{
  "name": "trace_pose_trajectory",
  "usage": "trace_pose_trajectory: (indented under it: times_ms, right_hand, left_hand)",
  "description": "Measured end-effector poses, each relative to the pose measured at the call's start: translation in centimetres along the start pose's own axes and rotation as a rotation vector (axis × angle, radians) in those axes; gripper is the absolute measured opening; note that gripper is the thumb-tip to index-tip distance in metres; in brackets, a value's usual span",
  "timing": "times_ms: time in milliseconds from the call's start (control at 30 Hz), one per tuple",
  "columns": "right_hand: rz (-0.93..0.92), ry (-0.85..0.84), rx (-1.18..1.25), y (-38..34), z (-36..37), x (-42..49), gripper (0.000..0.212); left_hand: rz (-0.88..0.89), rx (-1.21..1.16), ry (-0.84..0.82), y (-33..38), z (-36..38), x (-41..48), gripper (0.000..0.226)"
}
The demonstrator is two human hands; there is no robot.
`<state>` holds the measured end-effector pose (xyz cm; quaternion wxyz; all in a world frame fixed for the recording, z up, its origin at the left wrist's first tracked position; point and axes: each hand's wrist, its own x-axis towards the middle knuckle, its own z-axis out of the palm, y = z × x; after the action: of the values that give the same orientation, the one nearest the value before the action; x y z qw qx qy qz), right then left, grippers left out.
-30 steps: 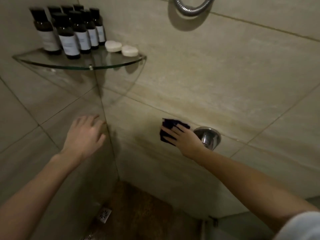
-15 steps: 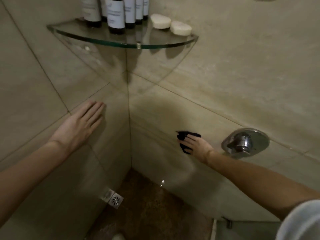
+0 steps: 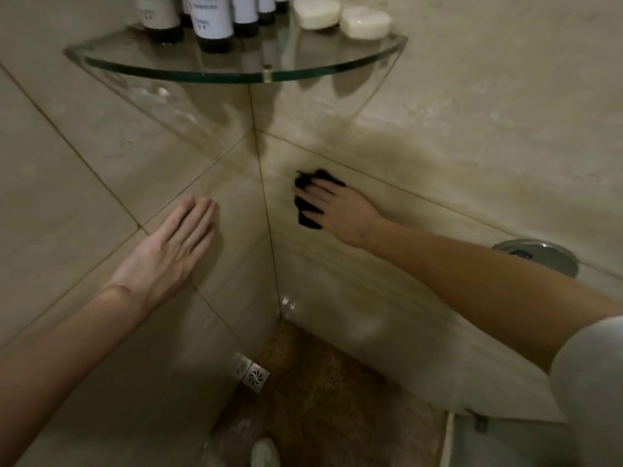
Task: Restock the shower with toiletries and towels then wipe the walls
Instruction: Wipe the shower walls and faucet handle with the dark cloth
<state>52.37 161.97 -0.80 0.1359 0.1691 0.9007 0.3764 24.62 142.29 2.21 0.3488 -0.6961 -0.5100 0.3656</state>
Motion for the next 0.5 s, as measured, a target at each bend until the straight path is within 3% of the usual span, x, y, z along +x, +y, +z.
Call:
trace_pose_trajectory:
  times_ms: [133,267,333,367,433,467,500]
  right_hand:
    - [0.188,0.013,0.052,-2.7,1.1,0.4,0.062]
    - [-0.041,-0.288,0.168,-9.0,7.4,-3.0,0.055]
    - [0.098,-0.299,0.253,-10.4,10.2,-5.3,0.054]
    - [0.041,-0.362,0.250,-10.3,10.8,-6.3,0.057]
    - [-0.292,-0.310,0.282,-10.1,11.5,-7.5,0.050]
    - [-0.381,-0.237,0.406,-9.9,11.1,-7.5,0.047]
    - [-0.342,-0.113,0.443,-9.4,9.9,-7.0,0.040]
  left_hand:
    - [0.007,-0.003,-0.011,0.0,0.0,-0.1,0.074]
    - [0.014,-0.014,-0.005,0.0,0.0,0.0,0.078]
    - [0.011,-0.023,0.003,-0.1,-0.1,0.1,0.081]
    - [0.016,-0.034,0.011,0.0,0.0,0.1,0.082]
    - [0.021,-0.069,0.033,0.1,0.2,0.4,0.083]
    - [0.021,-0.093,0.032,0.1,0.3,0.4,0.082]
    - [0.026,-0.126,0.024,0.1,0.3,0.5,0.081]
